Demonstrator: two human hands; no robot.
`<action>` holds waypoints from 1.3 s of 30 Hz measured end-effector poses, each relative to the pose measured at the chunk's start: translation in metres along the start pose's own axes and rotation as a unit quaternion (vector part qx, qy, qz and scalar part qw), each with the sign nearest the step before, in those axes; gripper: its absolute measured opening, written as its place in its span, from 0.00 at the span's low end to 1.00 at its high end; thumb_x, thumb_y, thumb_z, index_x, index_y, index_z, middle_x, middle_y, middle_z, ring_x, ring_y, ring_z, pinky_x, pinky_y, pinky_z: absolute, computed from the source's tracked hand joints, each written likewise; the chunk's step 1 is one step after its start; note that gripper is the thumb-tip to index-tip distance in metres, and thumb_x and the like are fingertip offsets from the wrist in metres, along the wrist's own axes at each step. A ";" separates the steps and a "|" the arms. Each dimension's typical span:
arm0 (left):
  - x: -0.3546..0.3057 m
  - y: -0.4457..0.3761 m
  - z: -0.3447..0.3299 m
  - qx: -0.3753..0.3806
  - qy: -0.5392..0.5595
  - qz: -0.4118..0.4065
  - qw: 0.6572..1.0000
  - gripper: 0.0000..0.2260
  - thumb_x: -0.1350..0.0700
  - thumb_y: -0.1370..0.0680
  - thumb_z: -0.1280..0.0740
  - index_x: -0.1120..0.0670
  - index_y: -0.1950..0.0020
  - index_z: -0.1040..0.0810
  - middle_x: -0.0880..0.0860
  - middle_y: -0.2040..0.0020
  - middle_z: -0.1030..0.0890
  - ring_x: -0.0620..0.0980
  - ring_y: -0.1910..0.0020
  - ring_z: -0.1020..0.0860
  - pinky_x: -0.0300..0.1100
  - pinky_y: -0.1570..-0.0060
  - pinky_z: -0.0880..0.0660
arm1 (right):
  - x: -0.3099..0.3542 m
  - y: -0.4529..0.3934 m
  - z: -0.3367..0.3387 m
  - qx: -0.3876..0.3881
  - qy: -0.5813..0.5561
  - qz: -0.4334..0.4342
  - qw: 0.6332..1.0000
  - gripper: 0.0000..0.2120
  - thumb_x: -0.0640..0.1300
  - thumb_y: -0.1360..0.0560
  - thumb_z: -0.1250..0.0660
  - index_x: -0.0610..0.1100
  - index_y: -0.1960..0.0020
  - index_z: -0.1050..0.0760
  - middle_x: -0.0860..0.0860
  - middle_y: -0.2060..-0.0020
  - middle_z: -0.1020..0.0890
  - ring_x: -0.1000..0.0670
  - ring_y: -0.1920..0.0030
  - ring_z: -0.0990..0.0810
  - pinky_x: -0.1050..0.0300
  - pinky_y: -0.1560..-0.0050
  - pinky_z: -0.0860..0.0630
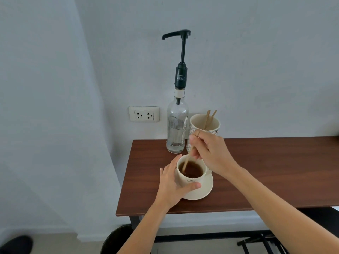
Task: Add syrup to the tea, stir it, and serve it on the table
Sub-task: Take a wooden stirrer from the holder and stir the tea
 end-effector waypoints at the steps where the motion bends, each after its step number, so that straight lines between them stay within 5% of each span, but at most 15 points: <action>1: 0.000 0.000 0.000 0.001 -0.002 -0.001 1.000 0.42 0.31 0.37 0.24 0.35 0.27 0.38 0.24 0.35 0.31 0.28 0.33 0.36 0.65 0.25 0.44 | 0.002 -0.002 -0.001 -0.001 -0.004 -0.001 1.000 0.13 0.41 0.17 0.39 0.40 0.59 0.25 0.48 0.72 0.17 0.51 0.70 0.18 0.61 0.63 0.20; 5: -0.002 0.000 0.001 0.001 0.007 -0.007 1.000 0.40 0.33 0.36 0.22 0.35 0.29 0.35 0.27 0.33 0.31 0.31 0.30 0.35 0.66 0.25 0.44 | -0.001 -0.011 0.017 -0.029 0.088 0.018 0.996 0.15 0.40 0.17 0.39 0.34 0.60 0.28 0.42 0.74 0.22 0.39 0.71 0.23 0.42 0.68 0.24; 7: -0.002 0.000 0.002 -0.005 0.011 -0.006 1.000 0.41 0.33 0.37 0.22 0.38 0.28 0.35 0.32 0.32 0.28 0.37 0.29 0.34 0.66 0.25 0.44 | -0.005 -0.007 0.023 -0.037 0.083 0.009 0.996 0.16 0.40 0.17 0.39 0.35 0.62 0.30 0.43 0.76 0.26 0.40 0.73 0.25 0.44 0.70 0.27; 11: -0.001 0.000 0.001 -0.002 0.009 -0.001 1.000 0.42 0.32 0.37 0.23 0.37 0.27 0.36 0.30 0.32 0.29 0.37 0.29 0.34 0.65 0.24 0.45 | -0.001 -0.004 0.004 -0.004 -0.019 -0.018 1.000 0.13 0.40 0.17 0.39 0.36 0.59 0.25 0.44 0.71 0.16 0.50 0.71 0.18 0.61 0.64 0.19; 16: 0.000 0.000 0.001 -0.002 0.017 0.001 1.000 0.43 0.32 0.37 0.23 0.39 0.26 0.35 0.33 0.32 0.28 0.39 0.28 0.33 0.65 0.25 0.44 | -0.011 -0.010 0.021 -0.034 0.087 -0.009 0.996 0.15 0.40 0.17 0.39 0.34 0.60 0.28 0.39 0.72 0.21 0.37 0.69 0.21 0.42 0.66 0.24; 21: 0.000 0.000 0.000 -0.001 0.012 0.005 1.000 0.43 0.31 0.38 0.24 0.37 0.27 0.36 0.31 0.33 0.28 0.37 0.29 0.34 0.65 0.24 0.44 | -0.007 -0.002 0.001 -0.006 -0.003 -0.028 1.000 0.14 0.40 0.17 0.39 0.38 0.61 0.26 0.44 0.72 0.16 0.48 0.72 0.18 0.62 0.64 0.21; 25: 0.000 0.000 0.000 -0.002 0.016 -0.001 1.000 0.42 0.32 0.37 0.23 0.37 0.27 0.36 0.32 0.31 0.29 0.37 0.28 0.34 0.65 0.25 0.44 | -0.012 -0.010 0.014 -0.028 0.073 -0.023 0.997 0.14 0.41 0.17 0.39 0.36 0.59 0.27 0.44 0.72 0.20 0.42 0.71 0.22 0.46 0.66 0.24; 31: 0.002 -0.001 0.000 -0.001 0.011 0.002 1.000 0.43 0.31 0.38 0.23 0.37 0.27 0.36 0.31 0.33 0.28 0.32 0.30 0.35 0.64 0.24 0.44 | -0.010 -0.003 -0.004 0.008 -0.002 -0.049 0.999 0.14 0.41 0.17 0.39 0.37 0.59 0.25 0.44 0.71 0.16 0.48 0.70 0.17 0.57 0.61 0.19; 36: 0.004 -0.001 -0.001 0.000 0.010 0.007 1.000 0.43 0.31 0.38 0.24 0.36 0.27 0.37 0.28 0.34 0.29 0.26 0.32 0.38 0.65 0.25 0.43 | -0.017 -0.008 0.013 -0.025 0.115 -0.034 0.992 0.15 0.42 0.17 0.40 0.38 0.61 0.29 0.48 0.75 0.24 0.43 0.71 0.23 0.46 0.66 0.26; 39: 0.005 -0.001 -0.001 0.002 0.005 0.007 1.000 0.43 0.31 0.38 0.23 0.35 0.27 0.37 0.27 0.34 0.30 0.23 0.33 0.40 0.65 0.25 0.43 | -0.013 -0.001 -0.001 0.007 0.039 -0.047 0.998 0.16 0.41 0.17 0.40 0.44 0.64 0.29 0.45 0.72 0.17 0.49 0.70 0.18 0.56 0.61 0.21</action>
Point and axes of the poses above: each hand's wrist, its own y-axis away from the middle knuckle, its own z-axis out of the back of the hand, x = y × z, the point moved 10 cm from there along -y, towards the middle knuckle
